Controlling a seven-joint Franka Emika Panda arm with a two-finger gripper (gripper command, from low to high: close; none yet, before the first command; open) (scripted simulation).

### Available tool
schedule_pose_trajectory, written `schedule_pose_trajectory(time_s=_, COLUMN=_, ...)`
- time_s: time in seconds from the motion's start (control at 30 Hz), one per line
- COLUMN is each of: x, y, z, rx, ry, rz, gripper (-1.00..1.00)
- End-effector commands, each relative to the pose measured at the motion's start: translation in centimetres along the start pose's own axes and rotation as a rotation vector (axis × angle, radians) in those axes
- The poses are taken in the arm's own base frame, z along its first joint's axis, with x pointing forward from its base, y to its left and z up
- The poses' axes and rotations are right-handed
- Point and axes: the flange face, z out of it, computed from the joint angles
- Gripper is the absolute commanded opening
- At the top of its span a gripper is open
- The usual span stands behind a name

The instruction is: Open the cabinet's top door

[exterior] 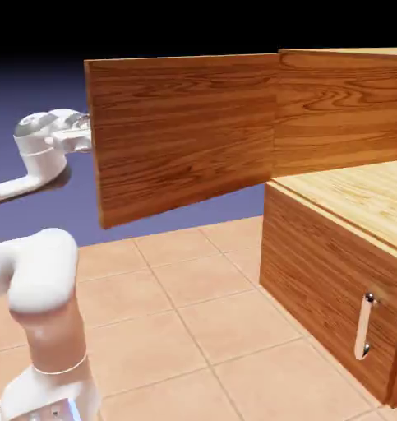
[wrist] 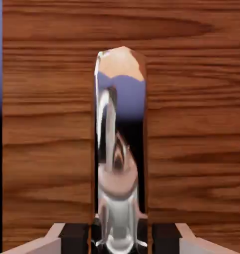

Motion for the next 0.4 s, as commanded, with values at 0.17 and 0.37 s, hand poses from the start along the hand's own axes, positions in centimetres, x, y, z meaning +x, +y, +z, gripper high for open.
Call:
schedule_pose_trajectory(time_s=0.17, x=1.4, y=1.4, z=-5.2, rx=0.079, ry=-0.079, rz=0.000, gripper=-1.00)
schedule_pose_trajectory(time_s=0.37, x=2.9, y=2.9, z=-9.5, rx=0.148, ry=-0.148, rz=0.000, gripper=-1.00)
